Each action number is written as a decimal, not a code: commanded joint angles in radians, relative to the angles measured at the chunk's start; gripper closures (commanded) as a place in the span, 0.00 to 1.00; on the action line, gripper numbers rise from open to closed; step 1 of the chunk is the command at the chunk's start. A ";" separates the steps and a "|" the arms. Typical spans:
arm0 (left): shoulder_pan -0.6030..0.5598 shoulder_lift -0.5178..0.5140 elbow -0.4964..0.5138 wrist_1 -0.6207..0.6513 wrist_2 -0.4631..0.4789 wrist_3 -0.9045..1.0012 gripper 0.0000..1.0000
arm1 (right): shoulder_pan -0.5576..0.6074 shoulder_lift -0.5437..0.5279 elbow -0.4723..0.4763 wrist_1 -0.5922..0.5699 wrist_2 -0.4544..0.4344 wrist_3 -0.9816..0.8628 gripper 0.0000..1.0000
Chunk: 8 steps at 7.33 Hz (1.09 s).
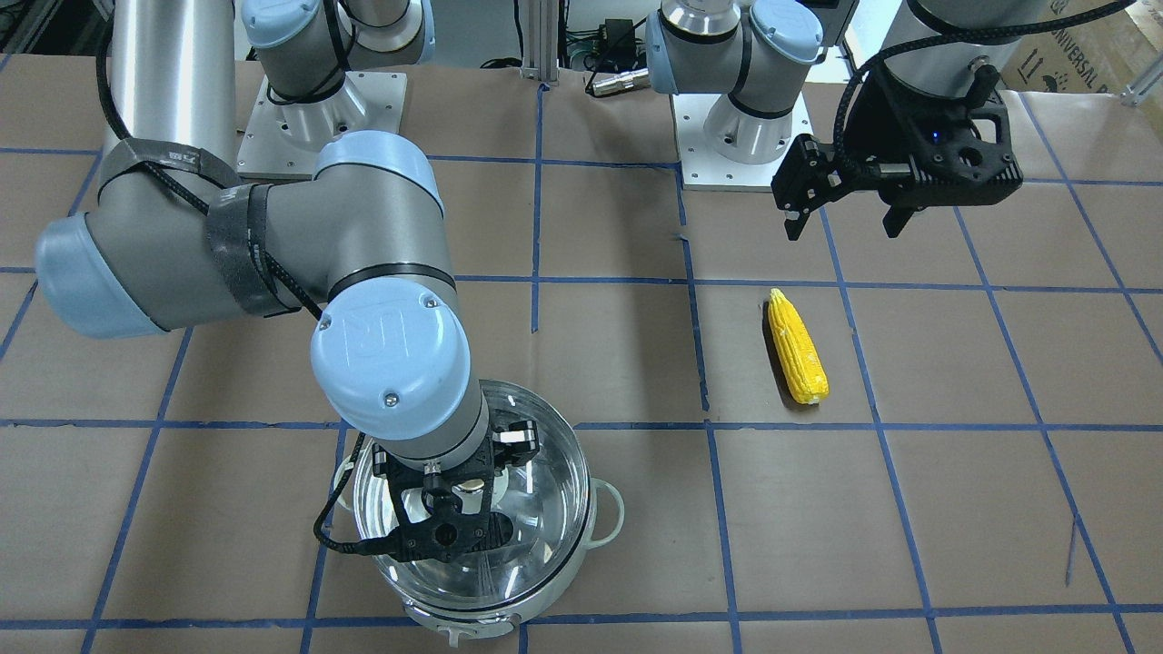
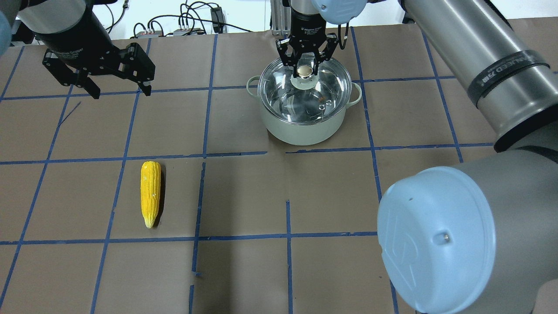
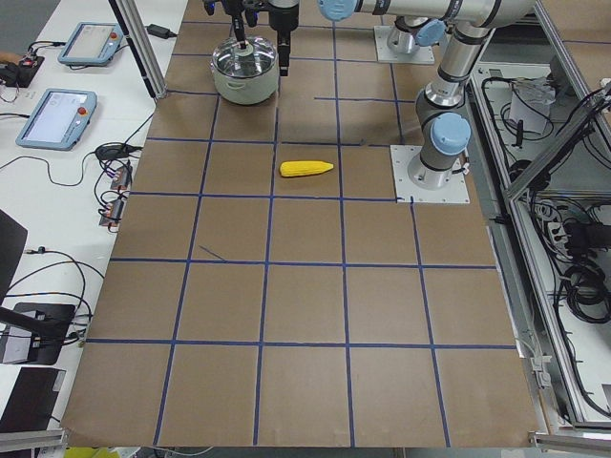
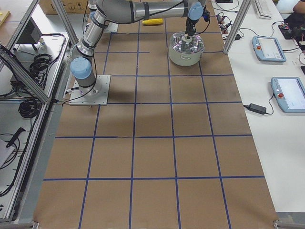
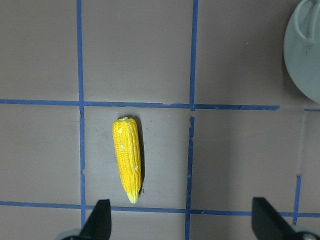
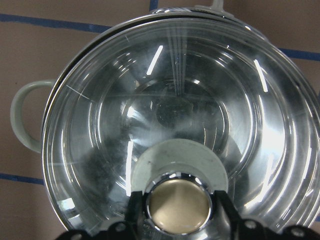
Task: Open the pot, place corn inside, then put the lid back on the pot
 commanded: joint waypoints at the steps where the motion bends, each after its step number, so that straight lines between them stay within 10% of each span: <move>1: 0.000 0.001 0.000 0.000 0.000 0.000 0.00 | 0.000 0.000 0.001 -0.005 0.000 0.000 0.48; 8: 0.000 -0.001 0.000 0.000 0.000 0.000 0.00 | 0.002 0.002 0.001 -0.039 -0.003 0.001 0.22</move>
